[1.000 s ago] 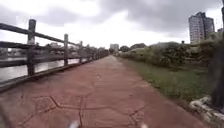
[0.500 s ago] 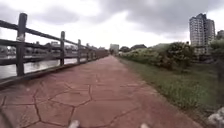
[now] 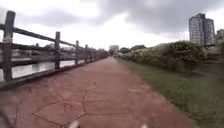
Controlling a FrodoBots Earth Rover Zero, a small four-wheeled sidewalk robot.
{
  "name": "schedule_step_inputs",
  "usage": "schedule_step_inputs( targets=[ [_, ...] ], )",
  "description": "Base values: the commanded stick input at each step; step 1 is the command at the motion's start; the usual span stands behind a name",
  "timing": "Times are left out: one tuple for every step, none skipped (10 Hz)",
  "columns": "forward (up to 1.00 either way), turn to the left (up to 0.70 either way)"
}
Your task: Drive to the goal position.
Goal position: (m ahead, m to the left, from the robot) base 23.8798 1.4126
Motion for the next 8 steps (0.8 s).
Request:
schedule_step_inputs(
  targets=[
    [0.70, 0.00],
    [0.70, 0.00],
    [0.70, 0.00],
    [0.70, 0.00],
    [0.70, 0.00],
    [0.70, 0.00],
    [0.70, 0.00],
    [0.70, 0.00]
  ],
)
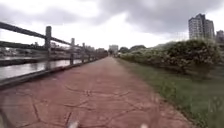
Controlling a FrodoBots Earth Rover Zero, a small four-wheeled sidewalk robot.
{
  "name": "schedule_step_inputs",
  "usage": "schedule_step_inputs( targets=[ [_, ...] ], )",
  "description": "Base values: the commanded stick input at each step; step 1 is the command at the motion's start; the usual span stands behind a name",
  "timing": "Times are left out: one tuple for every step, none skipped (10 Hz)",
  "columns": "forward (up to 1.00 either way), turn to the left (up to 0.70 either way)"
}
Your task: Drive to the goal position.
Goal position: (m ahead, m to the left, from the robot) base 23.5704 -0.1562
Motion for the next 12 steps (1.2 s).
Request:
schedule_step_inputs(
  targets=[
    [0.70, 0.00],
    [0.70, 0.00],
    [0.70, 0.00],
    [0.70, 0.00],
    [0.70, 0.00],
    [0.70, 0.00],
    [0.70, 0.00],
    [0.70, 0.00],
    [0.70, 0.00],
    [0.70, 0.00],
    [0.70, 0.00],
    [0.70, 0.00]
  ],
)
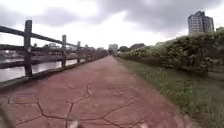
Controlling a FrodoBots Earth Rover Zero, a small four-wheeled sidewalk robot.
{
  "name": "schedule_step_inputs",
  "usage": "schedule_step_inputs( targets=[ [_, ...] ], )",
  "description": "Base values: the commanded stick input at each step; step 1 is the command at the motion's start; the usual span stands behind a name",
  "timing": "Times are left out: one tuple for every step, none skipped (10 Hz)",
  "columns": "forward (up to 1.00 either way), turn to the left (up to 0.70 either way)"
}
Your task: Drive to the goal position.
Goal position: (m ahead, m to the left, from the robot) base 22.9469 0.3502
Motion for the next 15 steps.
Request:
schedule_step_inputs(
  targets=[
    [0.70, 0.00],
    [0.70, 0.00],
    [0.70, 0.00],
    [0.70, 0.00],
    [0.70, 0.00],
    [0.70, 0.00],
    [0.70, 0.00],
    [0.70, 0.00],
    [0.70, 0.00],
    [0.70, 0.00],
    [0.70, 0.00],
    [0.70, 0.00],
    [0.70, 0.00],
    [0.70, 0.00],
    [0.70, 0.00]
  ],
)
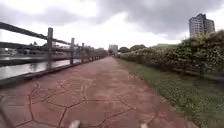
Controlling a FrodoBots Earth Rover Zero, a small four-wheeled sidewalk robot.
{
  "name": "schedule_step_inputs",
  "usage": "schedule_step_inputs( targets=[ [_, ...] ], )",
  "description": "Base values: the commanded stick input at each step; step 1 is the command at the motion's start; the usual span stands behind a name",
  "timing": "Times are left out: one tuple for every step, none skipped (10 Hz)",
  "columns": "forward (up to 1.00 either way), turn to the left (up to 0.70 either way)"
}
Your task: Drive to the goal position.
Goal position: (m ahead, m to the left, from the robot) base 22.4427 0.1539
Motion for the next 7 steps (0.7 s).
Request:
schedule_step_inputs(
  targets=[
    [0.70, 0.00],
    [0.70, 0.00],
    [0.70, 0.00],
    [0.70, 0.01],
    [0.70, 0.03],
    [0.70, 0.13],
    [0.70, 0.31]
  ],
)
